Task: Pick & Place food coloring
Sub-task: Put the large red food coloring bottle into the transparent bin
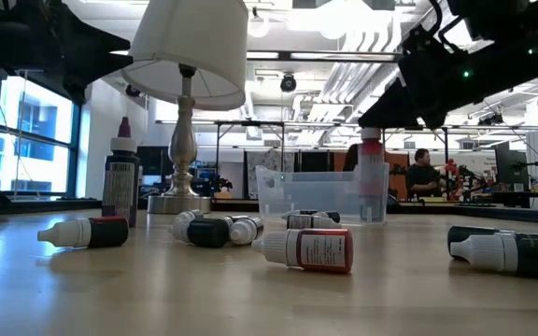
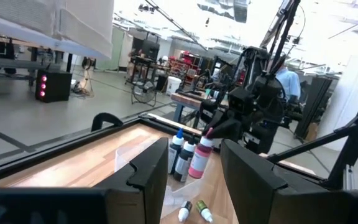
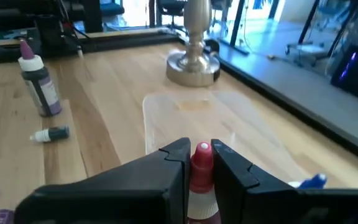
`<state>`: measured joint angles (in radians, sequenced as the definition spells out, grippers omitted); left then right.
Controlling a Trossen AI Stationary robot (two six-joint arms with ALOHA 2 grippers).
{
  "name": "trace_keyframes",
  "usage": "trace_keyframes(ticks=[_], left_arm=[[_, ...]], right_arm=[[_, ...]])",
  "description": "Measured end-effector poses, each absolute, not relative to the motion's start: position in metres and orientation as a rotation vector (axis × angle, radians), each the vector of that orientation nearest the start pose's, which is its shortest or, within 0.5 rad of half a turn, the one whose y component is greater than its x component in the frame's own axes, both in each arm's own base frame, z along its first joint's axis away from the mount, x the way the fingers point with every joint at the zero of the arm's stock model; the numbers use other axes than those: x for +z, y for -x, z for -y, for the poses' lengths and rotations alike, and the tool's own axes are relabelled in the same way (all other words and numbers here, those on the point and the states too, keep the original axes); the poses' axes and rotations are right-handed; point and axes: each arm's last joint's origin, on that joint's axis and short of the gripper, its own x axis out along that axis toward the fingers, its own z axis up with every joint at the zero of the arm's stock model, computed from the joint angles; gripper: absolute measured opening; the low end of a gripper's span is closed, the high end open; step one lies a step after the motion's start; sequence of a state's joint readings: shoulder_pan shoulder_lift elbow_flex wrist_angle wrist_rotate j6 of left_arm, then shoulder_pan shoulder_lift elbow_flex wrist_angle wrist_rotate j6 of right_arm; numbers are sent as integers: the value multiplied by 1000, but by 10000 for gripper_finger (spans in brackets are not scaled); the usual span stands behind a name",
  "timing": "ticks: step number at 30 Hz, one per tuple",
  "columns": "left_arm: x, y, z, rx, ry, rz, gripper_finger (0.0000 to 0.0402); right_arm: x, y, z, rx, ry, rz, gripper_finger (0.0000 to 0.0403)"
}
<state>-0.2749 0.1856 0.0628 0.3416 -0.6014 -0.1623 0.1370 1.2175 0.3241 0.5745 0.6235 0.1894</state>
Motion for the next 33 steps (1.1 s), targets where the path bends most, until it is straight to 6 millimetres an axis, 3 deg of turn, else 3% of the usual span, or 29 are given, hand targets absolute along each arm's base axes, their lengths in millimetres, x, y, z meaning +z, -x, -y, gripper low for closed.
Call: trace_keyframes(ticks=[26,33], left_arm=[[202,-101,12,307,253,225,147],[202,-101,12,307,253,225,147]], right_arm=[[156,-212,-14,-454,-124,-381,56],[157,-212,-14,-467,-109,-374,83]])
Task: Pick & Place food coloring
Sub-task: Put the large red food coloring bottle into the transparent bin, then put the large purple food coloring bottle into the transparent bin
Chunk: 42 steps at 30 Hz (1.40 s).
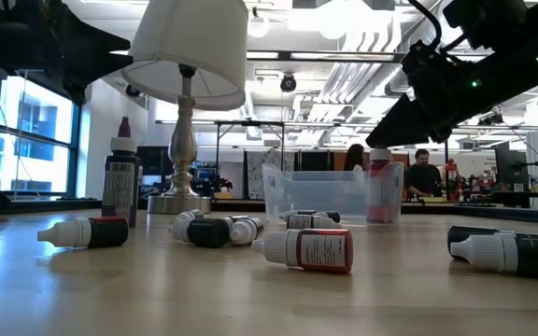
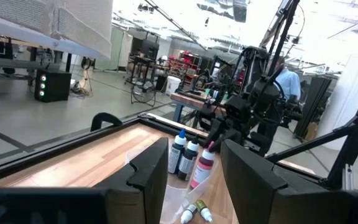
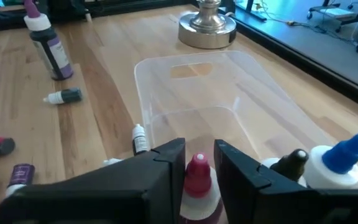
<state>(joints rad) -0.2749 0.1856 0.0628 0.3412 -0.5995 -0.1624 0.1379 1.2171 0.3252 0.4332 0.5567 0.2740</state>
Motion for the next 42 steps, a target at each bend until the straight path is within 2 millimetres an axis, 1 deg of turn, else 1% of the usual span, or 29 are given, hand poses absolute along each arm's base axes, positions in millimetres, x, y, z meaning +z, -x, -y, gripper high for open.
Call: trace_keyframes(ticks=[3,6,9,11,14,17,20,23,30,36,42], left_arm=[[201,-101,12,294,250,220,147],[200,-102,13,262,239,201,147],[197,-103,14,244,228,170,147],[193,-104,14,244,217,137,147],[184,-105,14,253,178,39,147],[172,-106,15,266,178,-74,147],[165,-108,15,273,195,-138,147],[162,-112,17,257,207,-166,147],[161,-124,24,112,228,-187,147],[154,-134,28,110,213,-233,147],[151,-143,30,96,177,-229,147]], right_arm=[[160,-213,-14,-465,-87,-353,97],[168,-216,-15,-439,-67,-279,110],[182,-218,-16,-383,-29,-181,118],[195,-219,-17,-349,-23,-122,121],[213,-217,-19,-285,-44,-48,121],[221,-213,-24,-171,-66,-17,119],[222,-212,-31,-57,-90,-21,116],[220,-211,-35,-8,-97,-43,113],[218,-210,-40,-4,-91,-66,113],[217,-210,-41,0,-92,-72,113],[216,-210,-41,-1,-91,-77,113]])
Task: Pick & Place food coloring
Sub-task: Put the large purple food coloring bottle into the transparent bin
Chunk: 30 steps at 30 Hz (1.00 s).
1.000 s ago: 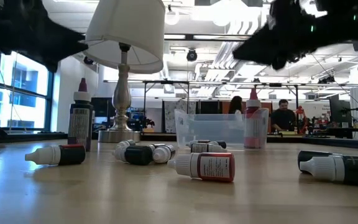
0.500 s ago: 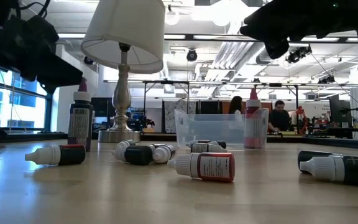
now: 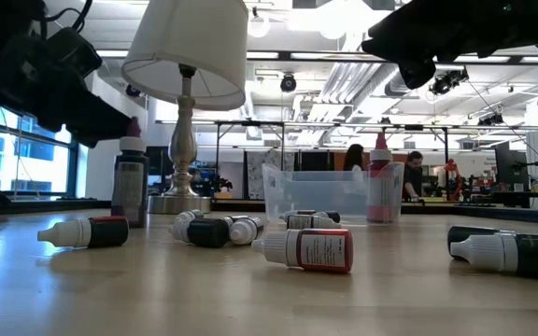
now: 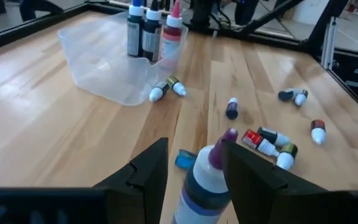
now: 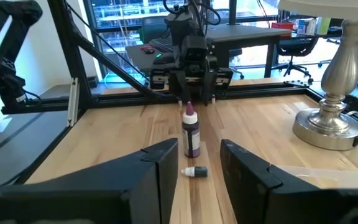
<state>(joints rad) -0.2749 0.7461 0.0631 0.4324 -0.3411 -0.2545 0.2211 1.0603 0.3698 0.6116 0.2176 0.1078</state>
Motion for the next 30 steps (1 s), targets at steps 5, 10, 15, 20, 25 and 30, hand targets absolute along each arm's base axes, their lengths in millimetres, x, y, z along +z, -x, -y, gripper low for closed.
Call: trace_keyframes(ticks=[5,10,15,20,25,30], left_arm=[[151,-146,32,75,168,-222,147],[155,-147,32,65,148,-185,147],[159,-147,33,38,143,-147,147],[158,-148,34,8,160,-151,147],[154,-151,35,10,166,-172,147],[151,-154,36,-1,164,-186,147]], right_arm=[[216,-210,-41,-1,-98,-79,113],[216,-210,-41,-1,-109,-80,113],[216,-210,-41,-1,-109,-80,113],[216,-210,-41,-1,-109,-80,113],[216,-210,-41,-1,-109,-80,113],[216,-210,-41,-1,-108,-81,113]])
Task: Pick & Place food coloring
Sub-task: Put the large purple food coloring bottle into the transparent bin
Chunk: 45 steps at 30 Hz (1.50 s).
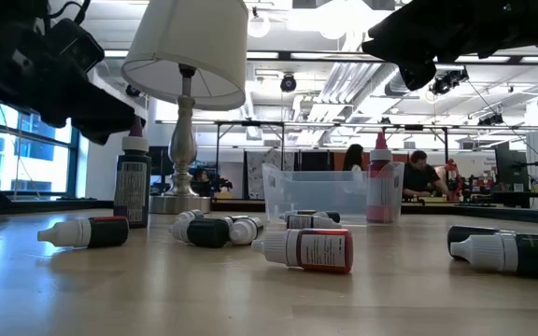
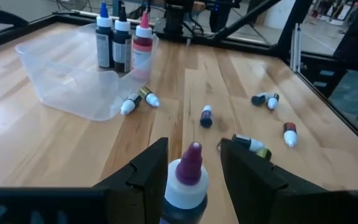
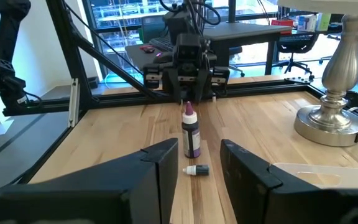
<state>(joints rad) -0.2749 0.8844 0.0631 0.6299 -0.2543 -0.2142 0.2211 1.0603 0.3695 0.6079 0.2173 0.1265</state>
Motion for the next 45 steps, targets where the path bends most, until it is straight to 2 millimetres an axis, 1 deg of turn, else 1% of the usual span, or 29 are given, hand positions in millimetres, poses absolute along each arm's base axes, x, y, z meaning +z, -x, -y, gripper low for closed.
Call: trace_keyframes(ticks=[7,13,18,21,25,29,32,35,37,40,43,45], left_arm=[[145,-158,37,19,153,-216,147],[150,-165,38,18,108,-195,147],[148,-167,39,17,99,-220,141],[146,-168,39,18,95,-232,121],[145,-168,39,26,94,-234,79],[148,-169,38,58,98,-205,42],[161,-177,40,90,103,-166,30],[183,-191,43,119,73,-158,29],[202,-202,45,147,45,-179,31],[238,-219,46,227,13,-213,31],[265,-239,39,323,63,-226,31],[281,-251,30,339,100,-207,31]], right_arm=[[216,-210,-41,-1,-108,-82,113],[215,-210,-41,-2,-107,-87,113],[214,-210,-41,-3,-103,-105,113],[213,-210,-41,-3,-101,-114,113],[213,-210,-41,-4,-114,-116,113],[212,-209,-44,48,-158,-126,113],[211,-205,-49,161,-164,-170,113],[207,-199,-56,290,-235,-263,112],[205,-194,-60,356,-276,-323,107],[201,-189,-65,394,-241,-372,97],[200,-186,-66,402,-187,-396,87],[201,-183,-65,400,-190,-406,81]])
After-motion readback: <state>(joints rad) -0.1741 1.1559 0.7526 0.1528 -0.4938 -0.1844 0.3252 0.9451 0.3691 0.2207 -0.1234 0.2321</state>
